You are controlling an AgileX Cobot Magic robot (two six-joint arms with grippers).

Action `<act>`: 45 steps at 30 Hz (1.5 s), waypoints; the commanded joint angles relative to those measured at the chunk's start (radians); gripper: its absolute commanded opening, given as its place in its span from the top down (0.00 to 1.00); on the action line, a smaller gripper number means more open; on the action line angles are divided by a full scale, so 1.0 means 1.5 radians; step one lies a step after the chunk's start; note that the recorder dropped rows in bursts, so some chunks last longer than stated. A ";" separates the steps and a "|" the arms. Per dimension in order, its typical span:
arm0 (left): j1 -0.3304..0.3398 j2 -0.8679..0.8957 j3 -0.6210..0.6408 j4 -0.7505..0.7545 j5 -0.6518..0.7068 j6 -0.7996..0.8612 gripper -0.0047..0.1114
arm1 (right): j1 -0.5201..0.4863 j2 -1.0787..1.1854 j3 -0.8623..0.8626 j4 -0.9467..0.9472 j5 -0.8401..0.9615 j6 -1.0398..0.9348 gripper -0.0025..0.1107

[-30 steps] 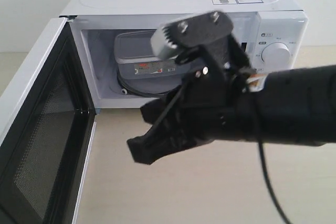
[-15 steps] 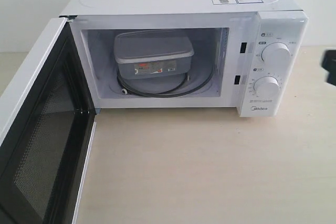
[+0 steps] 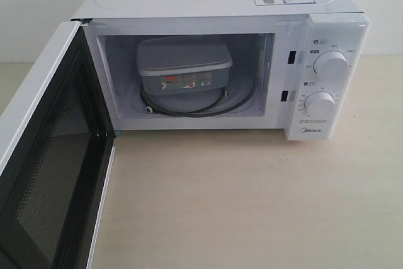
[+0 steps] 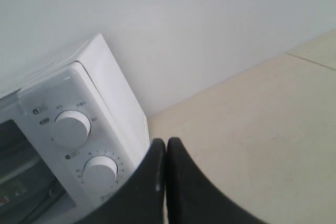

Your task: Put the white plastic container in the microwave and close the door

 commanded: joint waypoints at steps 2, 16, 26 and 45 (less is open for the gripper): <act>0.002 0.000 -0.002 -0.002 -0.001 -0.008 0.92 | -0.008 -0.019 0.004 -0.006 -0.004 0.003 0.98; 0.002 0.000 -0.002 -0.002 -0.001 -0.008 0.92 | -0.008 -0.019 0.004 -0.039 0.080 -0.090 0.98; 0.002 0.000 -0.002 -0.002 -0.002 -0.008 0.92 | -0.008 -0.019 0.004 -0.343 0.184 0.134 0.98; 0.002 0.000 -0.002 -0.002 -0.001 -0.008 0.92 | -0.008 -0.019 0.004 -0.462 0.143 0.247 0.98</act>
